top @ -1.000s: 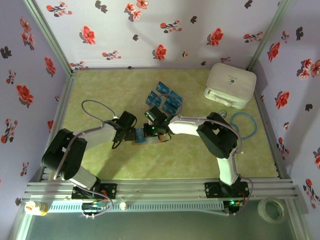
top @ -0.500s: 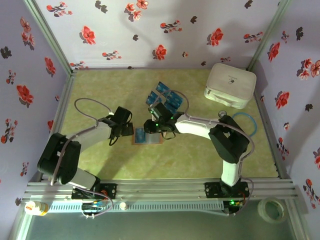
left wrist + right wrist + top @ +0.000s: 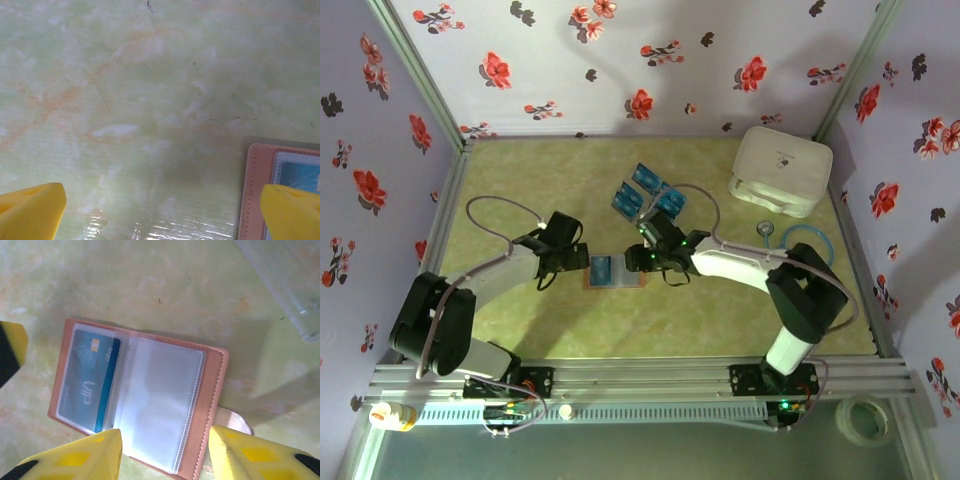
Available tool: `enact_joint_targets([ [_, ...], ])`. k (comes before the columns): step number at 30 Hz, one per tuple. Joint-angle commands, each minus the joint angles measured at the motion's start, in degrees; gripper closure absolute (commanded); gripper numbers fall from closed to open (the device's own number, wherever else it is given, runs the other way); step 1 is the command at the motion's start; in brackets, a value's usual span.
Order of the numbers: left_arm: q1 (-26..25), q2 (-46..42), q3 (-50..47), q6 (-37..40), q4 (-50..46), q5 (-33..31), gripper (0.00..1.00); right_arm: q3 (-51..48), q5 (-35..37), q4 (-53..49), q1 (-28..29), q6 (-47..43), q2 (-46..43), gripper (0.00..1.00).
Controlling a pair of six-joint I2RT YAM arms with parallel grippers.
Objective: Put the credit cards into the card holder
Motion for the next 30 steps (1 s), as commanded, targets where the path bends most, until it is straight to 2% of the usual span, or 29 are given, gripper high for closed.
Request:
enact_joint_targets([
  [1, 0.14, 0.36, -0.06, 0.29, 0.35, 0.96, 0.00, -1.41, 4.93, -2.77, -0.61, -1.90, -2.10, 0.50],
  [7, 0.18, 1.65, 1.04, 0.40, 0.81, 1.68, 0.00, -1.59, 4.39, -1.74, -1.14, -1.88, 0.97, 0.48],
  [9, 0.10, 1.88, 1.32, 0.52, 0.73, 1.92, 0.00, -1.15, 3.81, -1.16, -1.26, -1.82, 3.24, 0.51],
  [10, 0.08, 1.94, 1.37, 0.55, 0.80, 2.00, 0.00, -0.85, 3.51, -1.01, -1.39, -1.93, 4.06, 0.55],
  [14, 0.01, 1.86, 1.92, 0.94, 0.79, 2.94, 0.00, -1.50, 3.75, -0.16, -2.69, -2.24, 4.67, 0.82],
  [16, -0.21, 1.89, 2.03, 1.12, 0.81, 3.26, 0.00, -2.17, 3.70, -0.10, -3.60, -2.74, 3.99, 0.93],
  [17, -0.33, 1.90, 2.07, 1.10, 0.87, 3.37, 0.00, -2.53, 3.86, -0.33, -4.17, -2.95, 3.44, 0.97],
  [20, -0.70, 2.11, 2.31, 1.25, 1.01, 3.80, 0.00, -3.86, 4.21, -0.79, -6.14, -3.69, 1.86, 1.00],
  [26, -2.15, 3.00, 2.60, 1.18, 1.68, 4.60, 0.00, -6.19, 4.11, -0.91, -9.67, -4.53, 0.32, 0.99],
  [27, -2.35, 3.17, 2.66, 1.11, 1.82, 4.65, 0.00, -6.33, 3.74, -0.96, -9.86, -4.54, 0.17, 0.95],
  [29, -2.97, 3.48, 2.64, 1.02, 2.22, 4.99, 0.00, -6.24, 3.38, -1.68, -9.95, -4.36, -0.86, 0.75],
  [30, -3.35, 3.47, 2.61, 1.00, 2.24, 5.00, 0.00, -6.33, 3.36, -1.87, -9.94, -4.13, -1.75, 0.69],
])
